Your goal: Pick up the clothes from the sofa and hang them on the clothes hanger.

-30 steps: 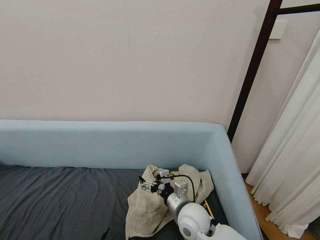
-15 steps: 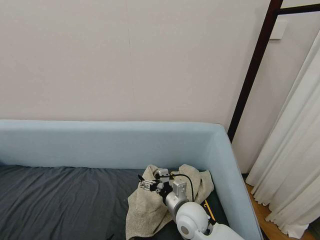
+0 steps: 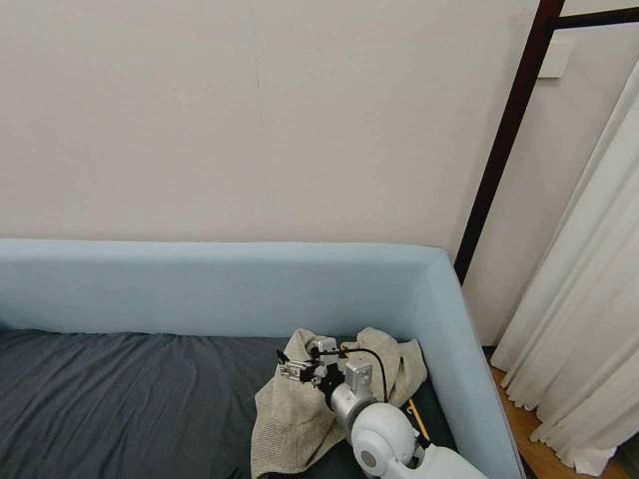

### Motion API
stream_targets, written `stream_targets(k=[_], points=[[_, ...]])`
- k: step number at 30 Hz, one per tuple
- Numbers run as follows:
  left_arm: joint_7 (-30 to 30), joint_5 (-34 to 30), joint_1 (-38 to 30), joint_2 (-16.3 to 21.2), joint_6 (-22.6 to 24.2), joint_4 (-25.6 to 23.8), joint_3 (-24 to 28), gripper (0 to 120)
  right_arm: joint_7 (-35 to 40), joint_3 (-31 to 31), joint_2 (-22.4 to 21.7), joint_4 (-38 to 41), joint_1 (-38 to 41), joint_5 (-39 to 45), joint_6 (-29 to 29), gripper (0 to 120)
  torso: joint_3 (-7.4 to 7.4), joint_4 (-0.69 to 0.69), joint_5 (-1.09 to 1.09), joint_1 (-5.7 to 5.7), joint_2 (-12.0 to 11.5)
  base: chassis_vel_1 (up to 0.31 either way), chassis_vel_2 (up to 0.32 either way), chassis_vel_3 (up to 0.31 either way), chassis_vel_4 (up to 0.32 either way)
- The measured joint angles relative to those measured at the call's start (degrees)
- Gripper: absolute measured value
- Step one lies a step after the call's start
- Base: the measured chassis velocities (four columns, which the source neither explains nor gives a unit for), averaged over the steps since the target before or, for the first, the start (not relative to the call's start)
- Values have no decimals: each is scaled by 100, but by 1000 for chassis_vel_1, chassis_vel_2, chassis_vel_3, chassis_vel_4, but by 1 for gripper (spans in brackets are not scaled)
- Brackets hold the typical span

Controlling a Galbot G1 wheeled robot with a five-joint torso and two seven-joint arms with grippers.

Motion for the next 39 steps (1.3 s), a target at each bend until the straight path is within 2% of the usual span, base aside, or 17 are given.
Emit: stream_targets(k=[7,13,16,17,20,22,26,28,33,34,37,39], points=[[-26,-355,-66,-102,47,135,54,100,-12,28,-18,50,-69,10,23,100,0,0,0,0,0,0,0,0,0],[18,-565,-121,-214,-23,243,63,90,-12,47,-42,51,-109,32,39,100,0,0,0,0,0,0,0,0,0],[20,-640,-155,-286,-50,307,66,75,-12,50,-52,53,-143,35,51,100,0,0,0,0,0,0,0,0,0],[20,-640,-155,-286,-50,307,66,75,-12,50,-52,53,-143,35,51,100,0,0,0,0,0,0,0,0,0],[13,-681,-176,-339,-58,332,51,62,-12,53,-74,73,-150,40,56,100,0,0,-1,0,0,0,0,0,0],[-1,-682,-177,-344,-59,333,45,60,-12,56,-78,77,-150,44,57,100,0,0,0,0,0,0,0,0,0],[-55,-724,-160,-339,-72,305,5,40,-12,74,-84,90,-153,54,89,100,0,0,-1,0,0,0,0,0,0],[-61,-737,-153,-331,-77,290,-4,36,-11,78,-84,93,-160,54,99,100,0,0,0,0,0,0,0,0,0],[-125,-943,-134,-250,-149,191,-11,15,-6,117,-96,125,-203,54,127,100,0,0,-1,0,0,0,0,0,0],[-125,-943,-134,-250,-149,191,-11,15,-6,117,-96,125,-203,54,127,100,0,0,-1,0,0,0,0,0,0],[-106,-1186,-77,-121,-188,-120,-7,1,-8,136,-139,142,-257,28,145,100,0,0,-1,0,0,0,0,0,0],[-90,-1283,-36,-39,-190,-306,-3,0,-24,138,-167,147,-287,-7,149,100,0,0,-1,0,0,0,0,0,0]])
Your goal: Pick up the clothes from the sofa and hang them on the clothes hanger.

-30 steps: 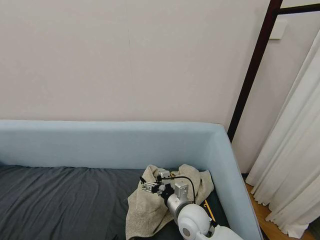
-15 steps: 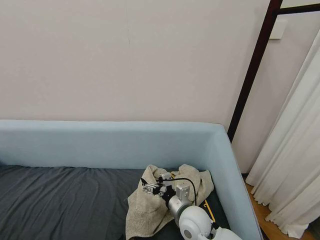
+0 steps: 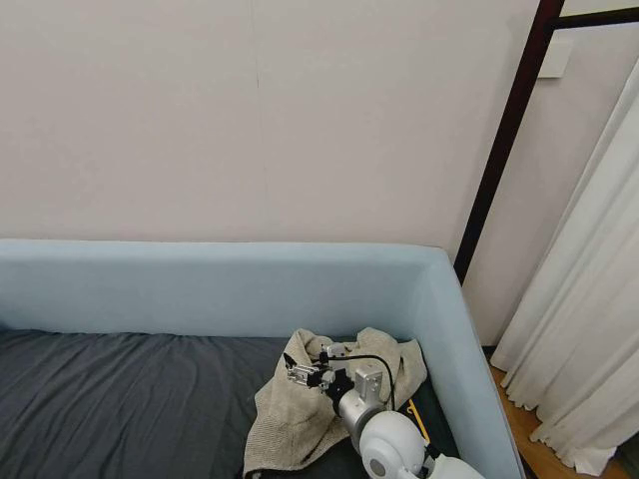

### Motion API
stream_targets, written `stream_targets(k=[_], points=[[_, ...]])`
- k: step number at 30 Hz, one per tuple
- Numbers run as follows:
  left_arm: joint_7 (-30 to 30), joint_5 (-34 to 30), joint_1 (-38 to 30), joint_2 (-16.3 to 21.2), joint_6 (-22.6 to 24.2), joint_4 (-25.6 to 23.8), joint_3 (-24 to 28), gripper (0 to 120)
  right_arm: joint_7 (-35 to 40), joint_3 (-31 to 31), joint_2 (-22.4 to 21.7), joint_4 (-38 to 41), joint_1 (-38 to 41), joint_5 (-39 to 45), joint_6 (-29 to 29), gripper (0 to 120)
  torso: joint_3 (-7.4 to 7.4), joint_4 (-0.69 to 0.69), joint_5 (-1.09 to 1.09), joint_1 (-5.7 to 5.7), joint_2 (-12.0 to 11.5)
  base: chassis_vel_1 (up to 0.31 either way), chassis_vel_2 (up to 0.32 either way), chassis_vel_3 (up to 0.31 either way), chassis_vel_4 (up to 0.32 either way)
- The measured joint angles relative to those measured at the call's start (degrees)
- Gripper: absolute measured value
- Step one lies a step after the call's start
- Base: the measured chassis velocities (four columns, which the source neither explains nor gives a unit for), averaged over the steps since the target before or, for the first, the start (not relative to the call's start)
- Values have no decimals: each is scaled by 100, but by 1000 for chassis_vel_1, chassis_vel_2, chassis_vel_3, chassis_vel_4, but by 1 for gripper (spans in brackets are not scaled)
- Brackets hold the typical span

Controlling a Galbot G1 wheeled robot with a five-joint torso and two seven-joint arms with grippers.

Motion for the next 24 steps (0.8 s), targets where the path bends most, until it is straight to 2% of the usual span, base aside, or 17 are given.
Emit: stream_targets(k=[2,3,5,7,8,10,11,13,14,16,18,22,24], points=[[8,-171,97,184,8,-439,13,0,-67,-6,-60,-1,-63,-145,16,100,0,0,-1,0,0,0,0,0,0],[8,-171,97,184,8,-439,13,0,-67,-6,-60,-1,-63,-145,16,100,0,0,-1,0,0,0,0,0,0],[33,-254,196,395,11,-978,-10,0,-216,-65,-111,-55,-113,-401,86,100,-1,0,1,0,0,0,0,0,0],[98,-280,249,583,10,-1439,-65,0,-518,-173,-161,-196,-204,-996,255,100,0,0,1,0,0,0,0,0,0],[98,-280,249,583,10,-1439,-65,0,-518,-173,-161,-196,-204,-996,255,100,0,0,1,0,0,0,0,0,0],[168,-341,272,723,42,-1761,-105,0,-856,-278,-208,-438,-332,-1780,547,100,0,0,1,0,0,0,0,0,0],[180,-355,276,749,59,-1823,-114,0,-953,-300,-222,-516,-382,-2056,631,100,0,0,1,0,0,0,0,0,0],[182,-357,277,753,62,-1832,-115,0,-965,-303,-225,-526,-389,-2093,642,100,0,0,1,0,0,0,0,0,0],[198,-400,279,804,102,-1972,-135,0,-1118,-351,-250,-694,-510,-2725,824,100,0,-1,0,0,0,0,0,0,0],[200,-472,279,839,161,-2094,-163,0,-1150,-386,-251,-878,-624,-3290,966,100,0,-1,0,0,0,0,0,0,0],[200,-518,275,857,199,-2157,-174,0,-1122,-393,-237,-963,-660,-3556,1013,100,0,-1,0,0,0,0,0,0,0],[188,-674,218,930,315,-2308,-201,0,-786,-325,-132,-1418,-710,-4720,1319,100,0,0,0,0,0,0,0,0,0],[186,-708,206,939,334,-2333,-201,0,-699,-312,-115,-1506,-710,-4874,1341,100,0,0,0,0,0,0,0,0,0]])
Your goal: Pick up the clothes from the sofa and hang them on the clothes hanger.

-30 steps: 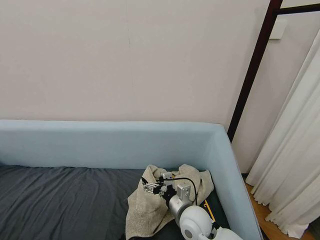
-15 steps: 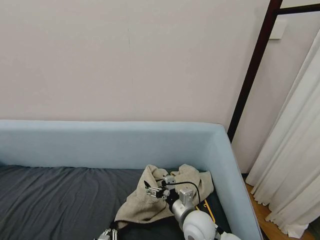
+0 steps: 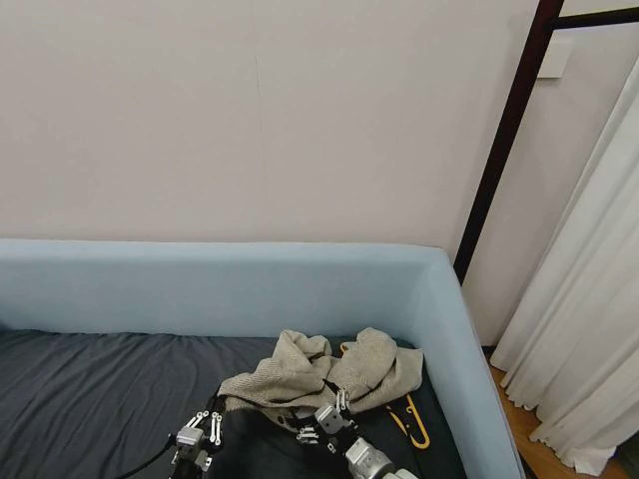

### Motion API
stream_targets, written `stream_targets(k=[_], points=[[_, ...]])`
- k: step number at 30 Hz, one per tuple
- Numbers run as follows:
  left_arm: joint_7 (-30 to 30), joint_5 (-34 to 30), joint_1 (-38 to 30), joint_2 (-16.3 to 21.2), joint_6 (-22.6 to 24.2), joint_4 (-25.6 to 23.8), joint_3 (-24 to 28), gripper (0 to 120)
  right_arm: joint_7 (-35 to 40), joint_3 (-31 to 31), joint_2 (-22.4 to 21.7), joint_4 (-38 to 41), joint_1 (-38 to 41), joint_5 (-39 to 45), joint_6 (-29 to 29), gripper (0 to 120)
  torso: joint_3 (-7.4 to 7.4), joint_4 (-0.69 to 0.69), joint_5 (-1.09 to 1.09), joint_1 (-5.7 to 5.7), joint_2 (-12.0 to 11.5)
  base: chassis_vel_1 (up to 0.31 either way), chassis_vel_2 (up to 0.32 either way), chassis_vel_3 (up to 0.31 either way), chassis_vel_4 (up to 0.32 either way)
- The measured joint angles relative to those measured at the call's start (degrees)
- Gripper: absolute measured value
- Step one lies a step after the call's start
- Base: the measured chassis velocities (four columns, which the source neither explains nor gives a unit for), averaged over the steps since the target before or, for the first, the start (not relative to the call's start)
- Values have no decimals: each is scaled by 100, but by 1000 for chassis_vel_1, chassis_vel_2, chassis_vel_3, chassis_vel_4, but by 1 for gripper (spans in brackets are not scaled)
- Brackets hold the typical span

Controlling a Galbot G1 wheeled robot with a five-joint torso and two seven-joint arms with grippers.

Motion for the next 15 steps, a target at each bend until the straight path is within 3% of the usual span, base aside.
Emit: stream_targets(k=[8,15], points=[[-38,-219,-75,35,122,-167,23,0,676,152,299,-1102,28,-1410,408,100,1,-1,0,0,0,0,0,0,0],[-102,-348,-61,59,186,-335,32,0,1426,325,654,-1717,81,-2103,206,100,1,0,0,0,0,0,0,0,0]])
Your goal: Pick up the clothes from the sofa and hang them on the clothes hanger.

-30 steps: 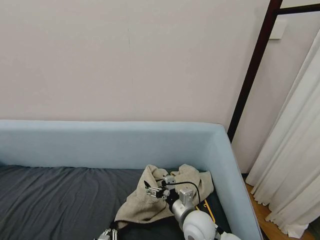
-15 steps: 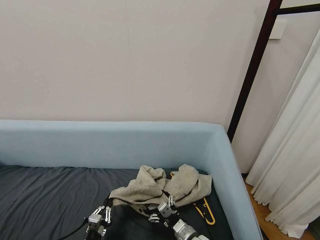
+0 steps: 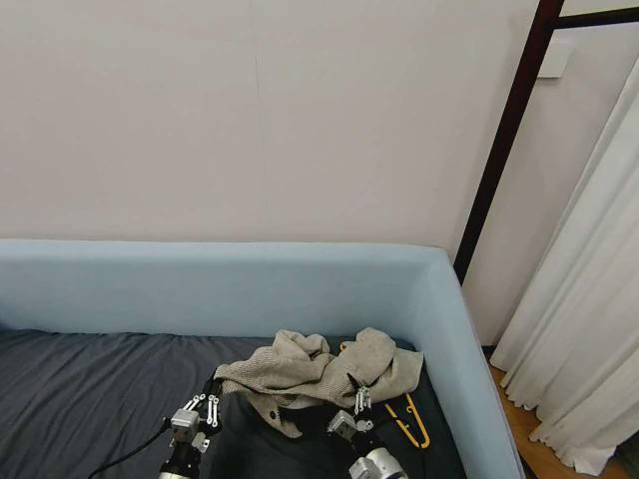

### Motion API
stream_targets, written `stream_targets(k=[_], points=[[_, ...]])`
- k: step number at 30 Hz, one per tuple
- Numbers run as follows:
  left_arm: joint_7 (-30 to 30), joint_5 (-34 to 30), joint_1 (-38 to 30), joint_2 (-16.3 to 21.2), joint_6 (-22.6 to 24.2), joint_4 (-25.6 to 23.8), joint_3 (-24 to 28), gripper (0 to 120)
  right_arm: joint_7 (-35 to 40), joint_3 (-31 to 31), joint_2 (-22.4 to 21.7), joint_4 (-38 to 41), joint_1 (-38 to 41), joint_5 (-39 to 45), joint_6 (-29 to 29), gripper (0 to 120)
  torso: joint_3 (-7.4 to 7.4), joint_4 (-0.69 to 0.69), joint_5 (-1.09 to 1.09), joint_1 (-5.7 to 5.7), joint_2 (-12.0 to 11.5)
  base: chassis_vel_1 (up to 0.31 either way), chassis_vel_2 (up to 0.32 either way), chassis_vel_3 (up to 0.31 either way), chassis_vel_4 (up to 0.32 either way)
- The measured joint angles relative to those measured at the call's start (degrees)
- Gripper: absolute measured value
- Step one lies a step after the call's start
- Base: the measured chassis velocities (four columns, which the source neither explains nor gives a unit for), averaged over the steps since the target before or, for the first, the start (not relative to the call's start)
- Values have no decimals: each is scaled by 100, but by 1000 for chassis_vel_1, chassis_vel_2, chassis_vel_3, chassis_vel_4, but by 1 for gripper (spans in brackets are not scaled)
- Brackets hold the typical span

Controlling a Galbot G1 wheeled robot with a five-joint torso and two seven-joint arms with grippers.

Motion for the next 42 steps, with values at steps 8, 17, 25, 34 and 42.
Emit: stream_targets(k=[8,17,25,34,42], points=[[-10,-62,36,31,15,-83,-72,0,618,214,306,-107,111,0,-139,100,0,1,0,0,0,0,0,0,0],[-10,-15,68,-34,9,25,-74,0,646,699,279,144,454,248,-82,100,0,0,1,0,0,0,0,0,0],[-23,96,78,-100,-6,165,-86,0,146,790,-26,551,596,495,-40,100,0,0,1,0,0,0,0,0,0],[-33,119,101,-134,-13,134,-108,0,-12,753,-201,493,684,625,-86,100,0,0,0,0,0,0,0,0,0],[-95,117,110,-145,-17,22,-150,0,82,675,-168,163,602,919,-747,100,0,0,1,0,0,0,0,0,0]])
